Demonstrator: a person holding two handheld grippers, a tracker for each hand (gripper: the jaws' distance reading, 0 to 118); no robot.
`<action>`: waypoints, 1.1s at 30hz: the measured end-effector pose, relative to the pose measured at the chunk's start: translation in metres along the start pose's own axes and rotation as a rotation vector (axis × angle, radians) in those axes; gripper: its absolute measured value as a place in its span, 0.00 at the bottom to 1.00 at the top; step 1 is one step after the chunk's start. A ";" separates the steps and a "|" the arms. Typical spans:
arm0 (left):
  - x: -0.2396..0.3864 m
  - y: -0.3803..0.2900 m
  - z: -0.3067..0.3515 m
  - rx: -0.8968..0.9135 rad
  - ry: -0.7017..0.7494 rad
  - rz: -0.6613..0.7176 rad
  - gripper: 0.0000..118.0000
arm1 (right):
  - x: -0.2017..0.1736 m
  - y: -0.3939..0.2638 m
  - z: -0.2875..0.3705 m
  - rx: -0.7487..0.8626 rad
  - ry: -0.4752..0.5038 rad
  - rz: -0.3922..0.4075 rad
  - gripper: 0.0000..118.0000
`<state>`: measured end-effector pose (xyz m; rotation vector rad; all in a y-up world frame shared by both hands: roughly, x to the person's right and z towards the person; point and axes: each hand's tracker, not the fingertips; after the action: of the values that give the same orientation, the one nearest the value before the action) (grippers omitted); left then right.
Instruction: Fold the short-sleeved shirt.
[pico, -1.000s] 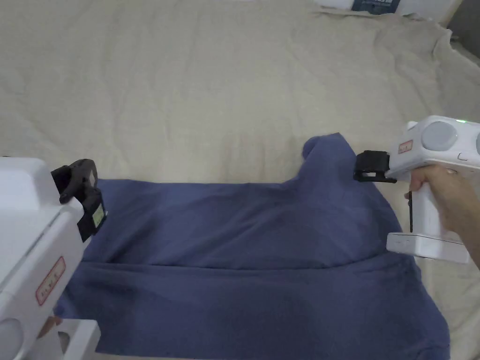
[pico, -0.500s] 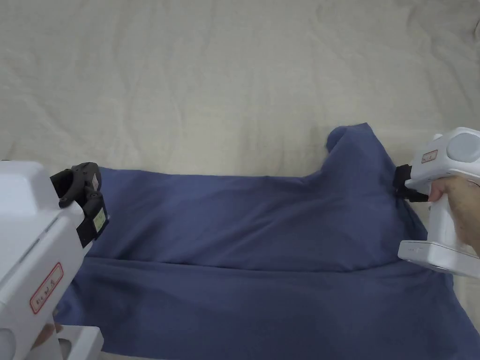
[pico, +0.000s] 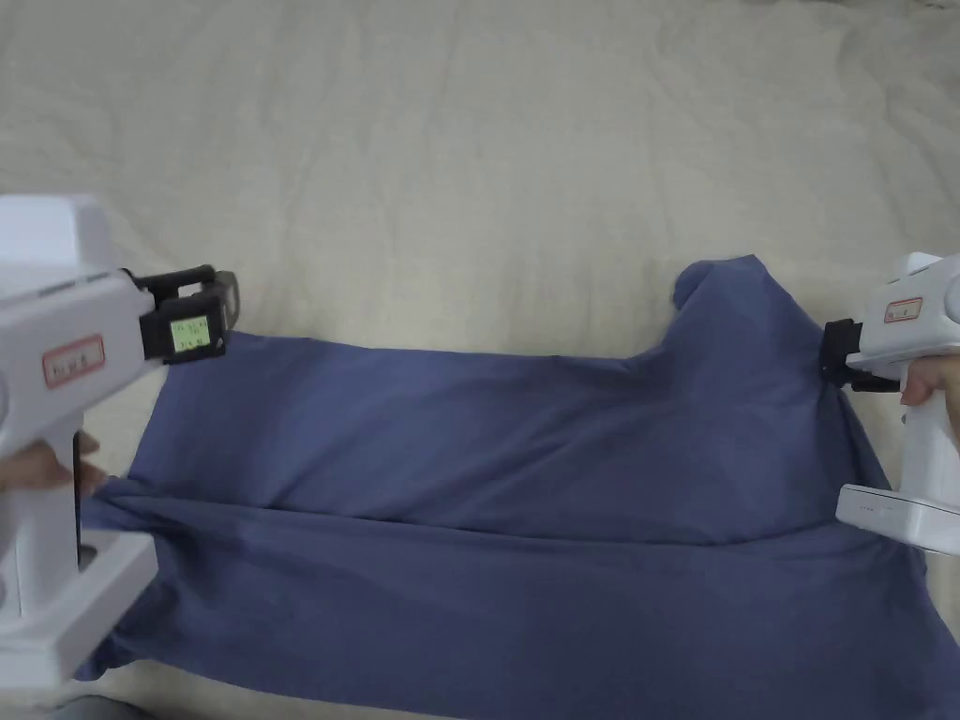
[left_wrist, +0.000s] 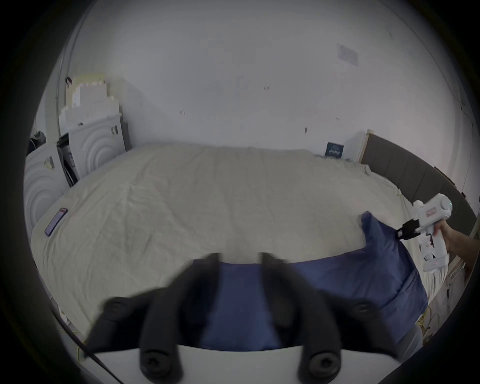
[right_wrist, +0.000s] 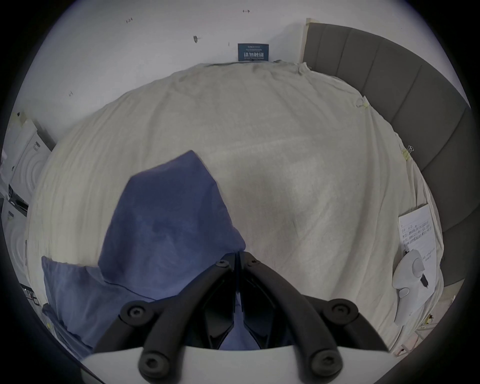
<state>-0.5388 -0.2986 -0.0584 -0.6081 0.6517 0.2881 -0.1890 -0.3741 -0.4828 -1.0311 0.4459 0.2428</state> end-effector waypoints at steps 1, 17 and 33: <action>-0.008 0.007 -0.012 -0.032 -0.017 0.000 0.71 | 0.000 -0.001 0.002 0.003 0.000 0.001 0.01; -0.028 0.013 -0.155 -0.443 0.132 -0.002 0.92 | 0.000 -0.003 -0.003 0.014 0.006 0.043 0.01; -0.021 0.006 -0.142 -0.398 0.097 -0.080 0.00 | -0.001 -0.008 0.000 0.025 0.020 0.054 0.01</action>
<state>-0.6255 -0.3818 -0.1378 -1.0321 0.6658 0.3178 -0.1870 -0.3782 -0.4760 -0.9989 0.4942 0.2747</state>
